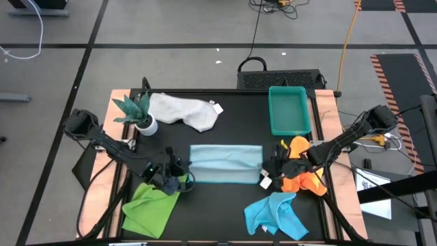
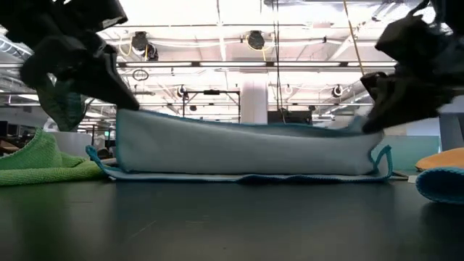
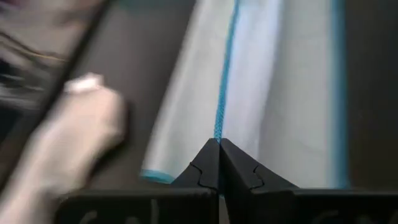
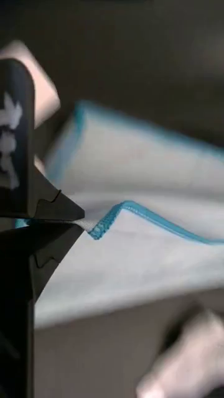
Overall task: Fold microfiber towels
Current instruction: Fold the light blue microfiber cloth
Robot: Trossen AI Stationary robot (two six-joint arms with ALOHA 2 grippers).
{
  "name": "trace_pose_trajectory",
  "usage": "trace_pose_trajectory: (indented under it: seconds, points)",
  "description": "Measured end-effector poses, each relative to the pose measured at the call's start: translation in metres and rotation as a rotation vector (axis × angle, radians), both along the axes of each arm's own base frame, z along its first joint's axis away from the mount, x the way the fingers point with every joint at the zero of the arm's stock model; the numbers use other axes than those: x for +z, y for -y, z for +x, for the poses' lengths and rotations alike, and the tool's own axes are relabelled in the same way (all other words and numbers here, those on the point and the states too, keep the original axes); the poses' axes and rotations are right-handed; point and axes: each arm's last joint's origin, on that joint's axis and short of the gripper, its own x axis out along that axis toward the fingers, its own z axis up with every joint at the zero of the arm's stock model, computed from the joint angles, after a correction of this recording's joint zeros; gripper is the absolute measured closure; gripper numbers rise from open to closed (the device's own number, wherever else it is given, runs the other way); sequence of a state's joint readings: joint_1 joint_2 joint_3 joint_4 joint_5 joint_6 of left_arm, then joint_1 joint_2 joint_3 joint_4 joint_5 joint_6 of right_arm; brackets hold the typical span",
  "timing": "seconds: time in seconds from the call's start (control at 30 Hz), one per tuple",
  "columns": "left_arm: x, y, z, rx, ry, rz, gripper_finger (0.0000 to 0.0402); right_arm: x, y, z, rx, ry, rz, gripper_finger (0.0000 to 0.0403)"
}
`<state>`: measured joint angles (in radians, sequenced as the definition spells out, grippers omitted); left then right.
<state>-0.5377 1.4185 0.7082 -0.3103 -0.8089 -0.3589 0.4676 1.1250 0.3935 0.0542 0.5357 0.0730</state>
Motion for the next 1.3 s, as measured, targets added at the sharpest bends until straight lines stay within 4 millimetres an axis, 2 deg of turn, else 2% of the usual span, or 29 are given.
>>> trace_pose_trajectory:
  seconds: [0.17, 0.3, 0.37, 0.43, 0.53, 0.7, 0.9, 0.97, 1.13, 1.3]
  points:
    - [0.007, -0.035, 0.01, 0.222, 0.054, 0.293, 0.0395, 0.013, 0.021, 0.01, -0.235, 0.129, -0.312, 0.0403]
    - [0.016, -0.073, 0.02, 0.46, 0.059, 0.529, 0.0398, 0.03, 0.043, 0.018, -0.538, 0.226, -0.493, 0.0403]
    - [0.019, -0.089, 0.025, 0.535, 0.045, 0.57, 0.0397, 0.035, 0.051, 0.021, -0.551, 0.225, -0.52, 0.0403]
    - [0.019, -0.102, 0.028, 0.532, -0.004, 0.557, 0.0396, 0.034, 0.056, 0.024, -0.481, 0.199, -0.521, 0.0403]
    - [0.015, -0.109, 0.03, 0.479, -0.033, 0.466, 0.0399, 0.026, 0.057, 0.025, -0.333, 0.148, -0.463, 0.0403]
    - [0.006, -0.095, 0.026, 0.378, -0.038, 0.285, 0.0399, 0.009, 0.051, 0.019, -0.177, 0.034, -0.307, 0.0403]
    - [-0.001, -0.051, 0.024, 0.007, -0.104, -0.031, 0.0399, -0.015, 0.037, 0.004, 0.031, 0.014, -0.005, 0.0403]
    - [-0.002, -0.037, 0.021, -0.062, -0.112, -0.106, 0.0397, -0.02, 0.032, 0.0, 0.062, 0.026, 0.063, 0.0403]
    - [-0.002, -0.014, 0.013, -0.105, -0.093, -0.173, 0.0399, -0.024, 0.021, -0.007, 0.117, 0.083, 0.141, 0.0403]
    - [-0.002, -0.003, 0.008, -0.096, -0.07, -0.202, 0.0395, -0.025, 0.014, -0.009, 0.139, 0.081, 0.175, 0.0403]
